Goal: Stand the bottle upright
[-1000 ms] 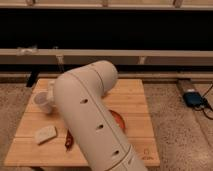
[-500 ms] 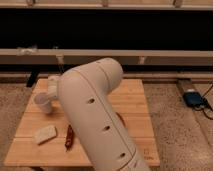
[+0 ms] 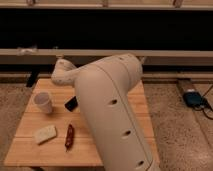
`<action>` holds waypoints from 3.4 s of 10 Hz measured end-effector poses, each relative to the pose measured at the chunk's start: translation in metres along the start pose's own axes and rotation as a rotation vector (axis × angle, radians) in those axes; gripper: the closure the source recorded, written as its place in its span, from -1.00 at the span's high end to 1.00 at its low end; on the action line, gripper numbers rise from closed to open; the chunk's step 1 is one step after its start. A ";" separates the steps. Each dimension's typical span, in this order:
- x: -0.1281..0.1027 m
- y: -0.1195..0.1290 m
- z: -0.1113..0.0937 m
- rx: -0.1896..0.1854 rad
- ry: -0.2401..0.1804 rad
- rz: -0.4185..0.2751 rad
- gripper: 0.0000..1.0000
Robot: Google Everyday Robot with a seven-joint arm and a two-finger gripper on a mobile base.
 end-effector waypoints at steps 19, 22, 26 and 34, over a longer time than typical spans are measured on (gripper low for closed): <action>0.065 -0.021 -0.029 -0.641 -0.796 0.445 -1.00; 0.060 -0.020 -0.024 -0.646 -0.833 0.473 -1.00; 0.059 -0.021 -0.019 -0.661 -0.852 0.492 -1.00; 0.048 -0.015 -0.004 -0.691 -0.807 0.505 0.00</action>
